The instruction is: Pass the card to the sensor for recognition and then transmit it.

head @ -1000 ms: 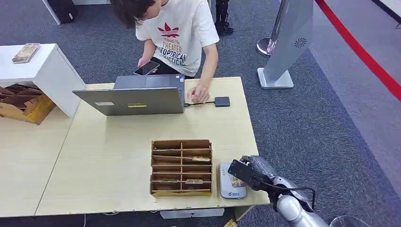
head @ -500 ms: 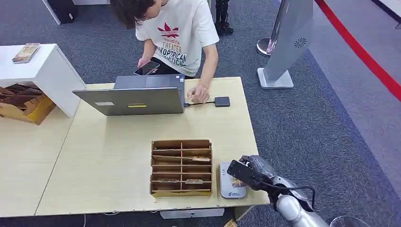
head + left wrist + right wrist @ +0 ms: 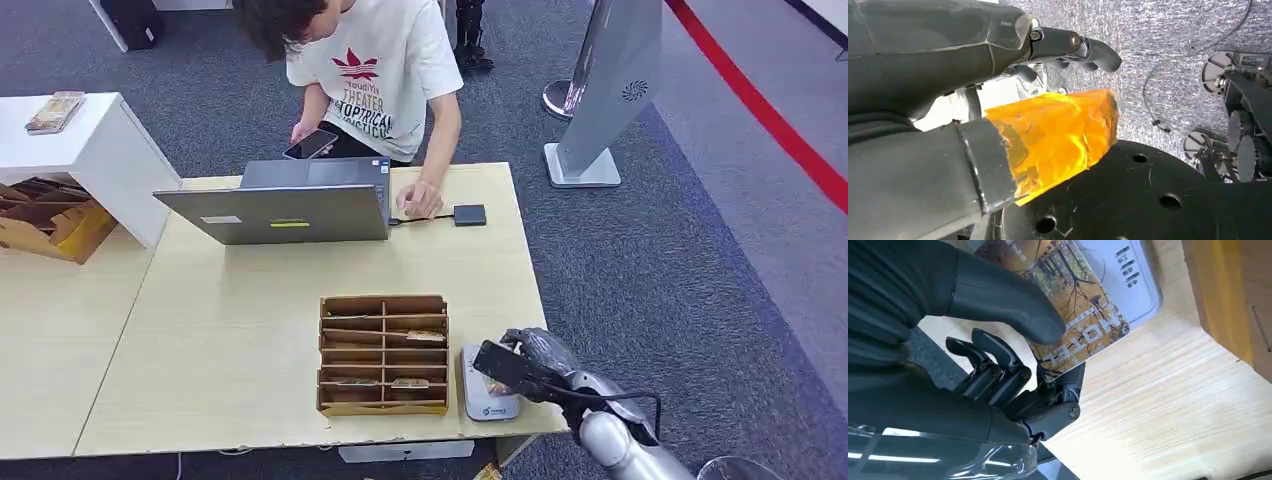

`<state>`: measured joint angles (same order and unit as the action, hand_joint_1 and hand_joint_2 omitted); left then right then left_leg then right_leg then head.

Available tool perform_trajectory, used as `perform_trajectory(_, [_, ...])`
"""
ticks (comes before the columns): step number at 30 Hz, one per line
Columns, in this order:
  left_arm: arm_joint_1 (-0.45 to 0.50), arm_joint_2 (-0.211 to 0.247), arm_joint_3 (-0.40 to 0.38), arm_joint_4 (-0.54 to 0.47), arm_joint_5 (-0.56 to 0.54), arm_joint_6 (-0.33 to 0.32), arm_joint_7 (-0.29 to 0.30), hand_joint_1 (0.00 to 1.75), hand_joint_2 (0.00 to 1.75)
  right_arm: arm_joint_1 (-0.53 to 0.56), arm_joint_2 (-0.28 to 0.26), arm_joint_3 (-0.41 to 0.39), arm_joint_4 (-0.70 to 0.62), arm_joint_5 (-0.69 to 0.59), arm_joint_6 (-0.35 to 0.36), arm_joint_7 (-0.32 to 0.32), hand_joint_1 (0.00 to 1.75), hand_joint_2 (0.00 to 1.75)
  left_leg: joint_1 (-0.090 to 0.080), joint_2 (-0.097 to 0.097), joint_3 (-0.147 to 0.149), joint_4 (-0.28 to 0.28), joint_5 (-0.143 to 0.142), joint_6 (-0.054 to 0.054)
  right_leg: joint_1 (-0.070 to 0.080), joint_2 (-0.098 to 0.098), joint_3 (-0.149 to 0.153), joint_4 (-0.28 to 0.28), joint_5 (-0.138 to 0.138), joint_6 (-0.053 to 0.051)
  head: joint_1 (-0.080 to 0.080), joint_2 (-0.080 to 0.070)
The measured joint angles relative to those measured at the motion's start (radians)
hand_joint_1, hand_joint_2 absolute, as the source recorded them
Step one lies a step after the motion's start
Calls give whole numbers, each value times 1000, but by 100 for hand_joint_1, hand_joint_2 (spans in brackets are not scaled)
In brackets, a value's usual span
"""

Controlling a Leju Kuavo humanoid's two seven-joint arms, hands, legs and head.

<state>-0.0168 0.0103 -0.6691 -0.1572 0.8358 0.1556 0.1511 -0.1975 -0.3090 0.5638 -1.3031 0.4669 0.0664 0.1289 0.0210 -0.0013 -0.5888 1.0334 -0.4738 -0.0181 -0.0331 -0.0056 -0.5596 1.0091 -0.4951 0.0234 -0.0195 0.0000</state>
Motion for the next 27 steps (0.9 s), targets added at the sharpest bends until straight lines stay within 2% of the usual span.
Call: perform_trajectory(27, [0,0,-6,0,0,2,2,0,0,-9,0,19,6,4,0,0,175,175,0,0,0,0,0,0,0,0,0,0,0,0,0,0])
